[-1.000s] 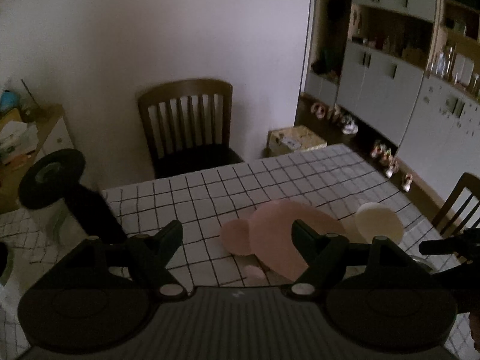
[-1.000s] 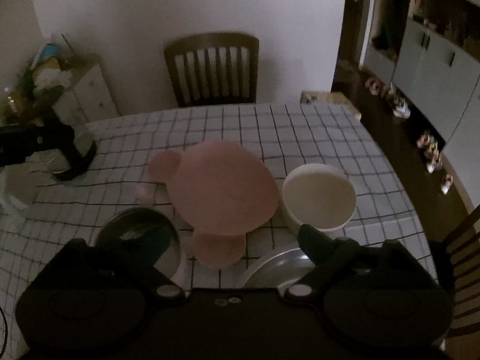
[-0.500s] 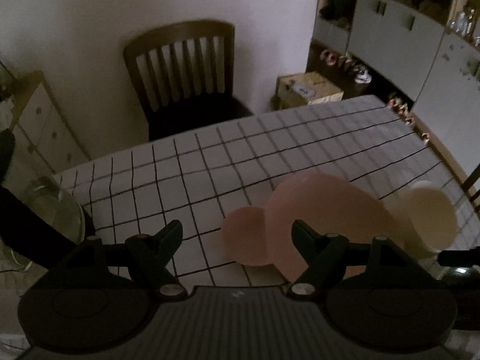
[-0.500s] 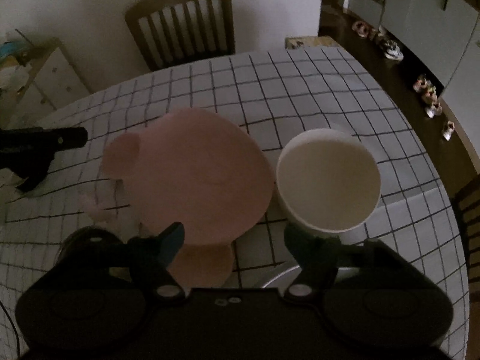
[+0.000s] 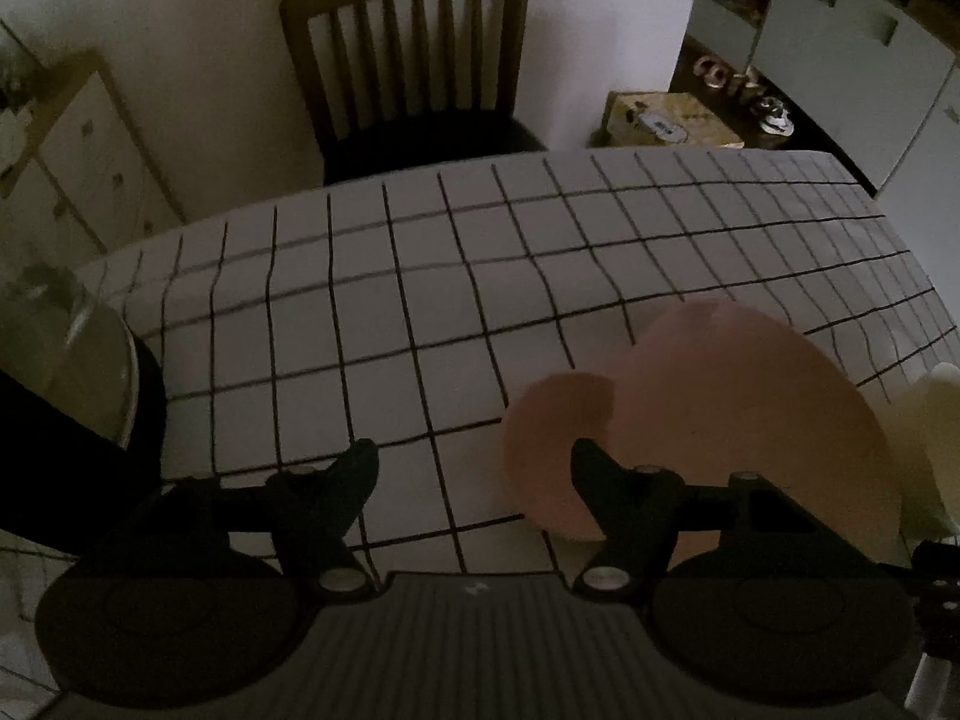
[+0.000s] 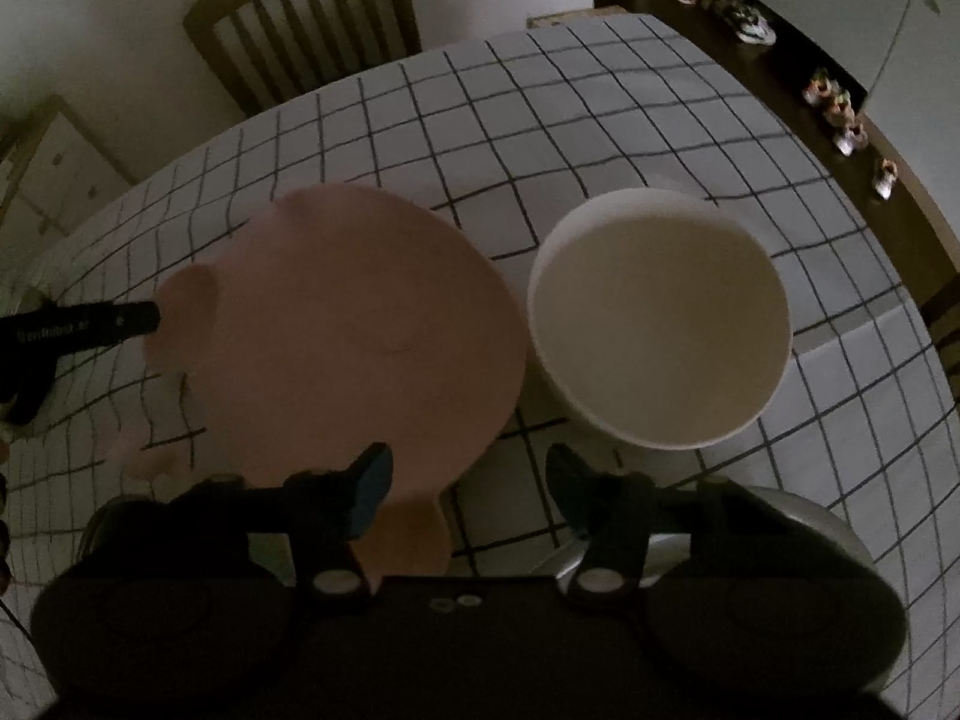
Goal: Organize plates and bowls
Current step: 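Close both grippers on the rim of the pink plates, then lift the pink plates off the table with both grippers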
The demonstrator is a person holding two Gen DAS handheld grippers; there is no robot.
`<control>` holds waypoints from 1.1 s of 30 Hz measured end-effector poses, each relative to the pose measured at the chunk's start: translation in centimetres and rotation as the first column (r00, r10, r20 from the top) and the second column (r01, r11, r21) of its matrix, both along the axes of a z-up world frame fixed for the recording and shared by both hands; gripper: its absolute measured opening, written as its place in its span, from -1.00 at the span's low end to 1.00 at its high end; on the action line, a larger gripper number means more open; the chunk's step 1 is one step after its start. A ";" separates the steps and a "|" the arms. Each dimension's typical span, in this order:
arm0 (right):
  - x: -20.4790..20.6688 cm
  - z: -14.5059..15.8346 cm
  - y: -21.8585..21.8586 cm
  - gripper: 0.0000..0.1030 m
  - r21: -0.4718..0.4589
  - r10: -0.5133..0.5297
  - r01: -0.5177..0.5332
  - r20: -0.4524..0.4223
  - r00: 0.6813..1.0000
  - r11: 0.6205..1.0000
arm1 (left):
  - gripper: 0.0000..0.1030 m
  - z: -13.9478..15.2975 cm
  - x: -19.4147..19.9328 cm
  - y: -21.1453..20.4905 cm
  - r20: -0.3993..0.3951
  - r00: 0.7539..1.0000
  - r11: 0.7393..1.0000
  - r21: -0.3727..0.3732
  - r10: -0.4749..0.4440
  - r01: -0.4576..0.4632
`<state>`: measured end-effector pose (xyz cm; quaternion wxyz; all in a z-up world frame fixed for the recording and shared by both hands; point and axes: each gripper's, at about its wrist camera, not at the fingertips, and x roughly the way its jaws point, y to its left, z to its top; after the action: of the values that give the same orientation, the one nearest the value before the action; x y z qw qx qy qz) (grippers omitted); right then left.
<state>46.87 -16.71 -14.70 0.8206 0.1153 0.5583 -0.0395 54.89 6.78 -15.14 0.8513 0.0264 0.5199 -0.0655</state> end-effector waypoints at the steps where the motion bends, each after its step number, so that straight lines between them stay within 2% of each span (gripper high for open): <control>1: 0.0 -0.1 -0.1 0.04 0.003 -0.007 0.007 -0.002 1.000 1.000 | 0.33 -0.2 0.1 0.0 -0.006 1.000 1.000 -0.003 0.003 -0.003; 7: 0.2 -0.9 -0.6 -0.19 0.031 -0.034 0.035 -0.016 0.999 0.999 | 0.06 -1.2 0.6 0.0 -0.033 0.999 0.999 -0.028 0.016 -0.017; 12: 0.2 -1.6 -0.7 -0.36 0.058 -0.039 0.041 -0.028 0.999 0.997 | -0.31 -1.9 1.0 -0.3 -0.055 0.998 0.999 -0.036 0.012 -0.014; 16: 0.3 -1.9 -0.8 -0.47 0.082 -0.044 0.045 -0.026 0.999 0.996 | -0.45 -2.3 1.1 -0.3 -0.061 0.998 0.999 -0.037 0.018 -0.021; 21: 0.4 -2.0 -0.7 -0.62 0.094 -0.038 0.040 -0.019 0.999 0.995 | -0.79 -2.1 0.9 -0.7 -0.052 0.999 0.999 -0.049 0.009 -0.012; 25: 0.4 -2.0 -0.3 -0.64 0.080 -0.027 0.028 -0.015 1.000 0.996 | -0.84 -2.0 0.8 -1.4 -0.041 0.999 1.000 -0.019 -0.008 0.007; 33: 0.3 -1.2 -0.2 -0.67 0.059 -0.012 0.010 0.019 1.000 0.998 | -0.85 -1.2 0.2 -1.5 -0.023 1.000 1.000 -0.016 0.004 -0.004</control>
<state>47.20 -16.95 -15.89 0.8221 0.1427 0.5505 -0.0265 55.09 5.25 -16.31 0.8456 0.0179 0.5292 -0.0682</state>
